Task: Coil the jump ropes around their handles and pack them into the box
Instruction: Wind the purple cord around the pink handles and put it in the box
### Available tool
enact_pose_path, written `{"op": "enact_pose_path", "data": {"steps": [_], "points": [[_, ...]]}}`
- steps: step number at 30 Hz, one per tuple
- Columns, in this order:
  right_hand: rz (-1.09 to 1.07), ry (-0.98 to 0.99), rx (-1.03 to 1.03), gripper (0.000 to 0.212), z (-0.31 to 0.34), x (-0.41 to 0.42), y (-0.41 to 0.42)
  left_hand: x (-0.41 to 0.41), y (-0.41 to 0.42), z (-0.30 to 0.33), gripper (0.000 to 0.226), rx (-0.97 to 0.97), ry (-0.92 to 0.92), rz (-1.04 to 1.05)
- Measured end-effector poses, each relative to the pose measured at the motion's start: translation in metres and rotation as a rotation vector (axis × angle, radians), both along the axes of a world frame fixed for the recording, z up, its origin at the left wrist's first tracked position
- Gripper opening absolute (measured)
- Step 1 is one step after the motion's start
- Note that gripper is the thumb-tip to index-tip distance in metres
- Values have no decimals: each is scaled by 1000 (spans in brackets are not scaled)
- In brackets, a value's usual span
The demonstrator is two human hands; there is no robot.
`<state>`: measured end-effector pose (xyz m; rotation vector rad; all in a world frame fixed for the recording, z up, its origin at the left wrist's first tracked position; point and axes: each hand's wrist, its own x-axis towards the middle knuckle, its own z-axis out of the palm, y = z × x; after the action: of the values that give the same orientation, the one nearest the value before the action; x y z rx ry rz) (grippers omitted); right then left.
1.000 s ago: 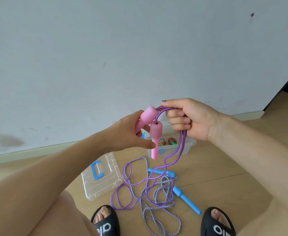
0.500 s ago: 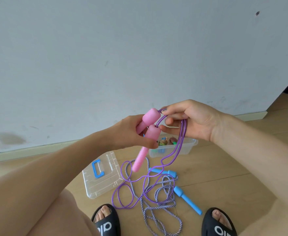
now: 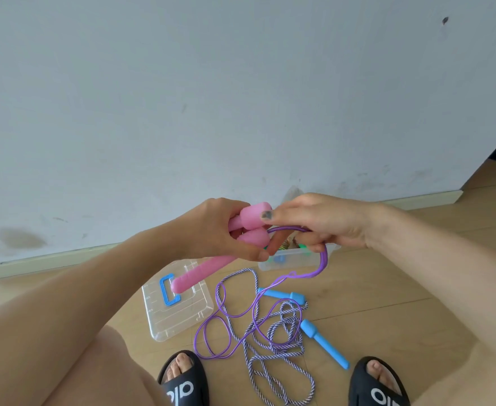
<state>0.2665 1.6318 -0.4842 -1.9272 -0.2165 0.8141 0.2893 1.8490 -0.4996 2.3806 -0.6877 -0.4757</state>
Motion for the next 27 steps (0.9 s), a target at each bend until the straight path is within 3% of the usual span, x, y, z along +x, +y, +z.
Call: {"op": "enact_pose_path", "data": {"steps": [6, 14, 22, 27], "points": [[-13, -54, -36, 25, -5, -1, 10, 1, 4, -3, 36, 40, -27, -3], [-140, -40, 16, 32, -3, 5, 1, 1, 10, -9, 78, 120, -221, -78], [-133, 33, 151, 10, -1, 7, -9, 0, 6, -8, 106, 194, -448, -79], [-173, 72, 249, 16, -5, 9, -14, 6, 0, -9, 104, 328, -605, -79]]}}
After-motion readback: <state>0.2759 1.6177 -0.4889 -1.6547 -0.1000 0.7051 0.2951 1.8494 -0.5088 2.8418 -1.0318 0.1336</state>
